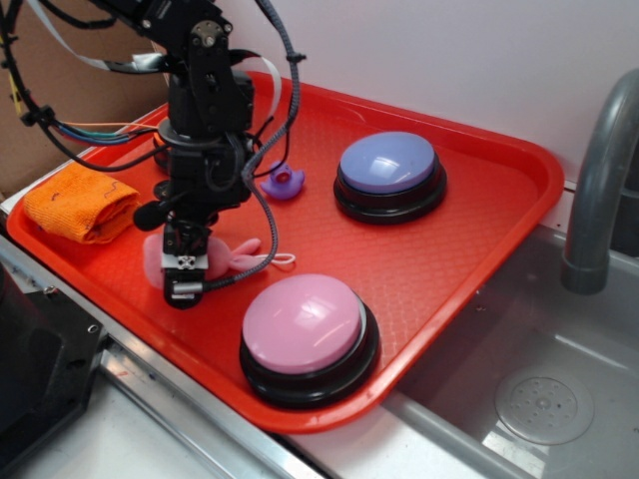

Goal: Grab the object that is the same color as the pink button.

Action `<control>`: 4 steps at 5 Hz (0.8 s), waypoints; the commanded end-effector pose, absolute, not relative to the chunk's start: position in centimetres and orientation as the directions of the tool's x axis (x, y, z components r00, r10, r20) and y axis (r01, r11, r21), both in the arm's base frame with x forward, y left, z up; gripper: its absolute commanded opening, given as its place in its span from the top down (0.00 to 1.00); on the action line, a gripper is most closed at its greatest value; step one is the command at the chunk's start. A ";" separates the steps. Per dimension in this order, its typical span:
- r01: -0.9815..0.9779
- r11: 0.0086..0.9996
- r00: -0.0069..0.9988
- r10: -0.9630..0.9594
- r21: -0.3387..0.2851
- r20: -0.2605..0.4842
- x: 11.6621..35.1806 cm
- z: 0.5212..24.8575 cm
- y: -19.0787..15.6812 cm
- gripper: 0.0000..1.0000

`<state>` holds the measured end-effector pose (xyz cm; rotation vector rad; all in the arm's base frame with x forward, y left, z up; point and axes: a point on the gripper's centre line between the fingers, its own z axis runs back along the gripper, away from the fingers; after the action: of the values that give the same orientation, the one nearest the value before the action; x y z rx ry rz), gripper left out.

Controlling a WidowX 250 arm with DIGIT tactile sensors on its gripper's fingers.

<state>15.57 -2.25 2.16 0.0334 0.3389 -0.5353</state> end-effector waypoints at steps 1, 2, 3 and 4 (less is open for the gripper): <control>0.298 0.948 0.926 -0.315 -0.108 -0.207 15.5 11.3 -2.4 1.00; 0.146 0.982 0.984 -0.157 -0.123 -0.084 14.7 16.3 -1.1 1.00; 0.091 0.990 0.996 -0.091 -0.104 0.003 13.6 21.2 0.1 1.00; 0.105 0.991 0.994 -0.102 -0.084 0.033 13.2 26.2 0.4 1.00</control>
<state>14.03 0.47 25.39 -0.0944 0.0080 -0.1088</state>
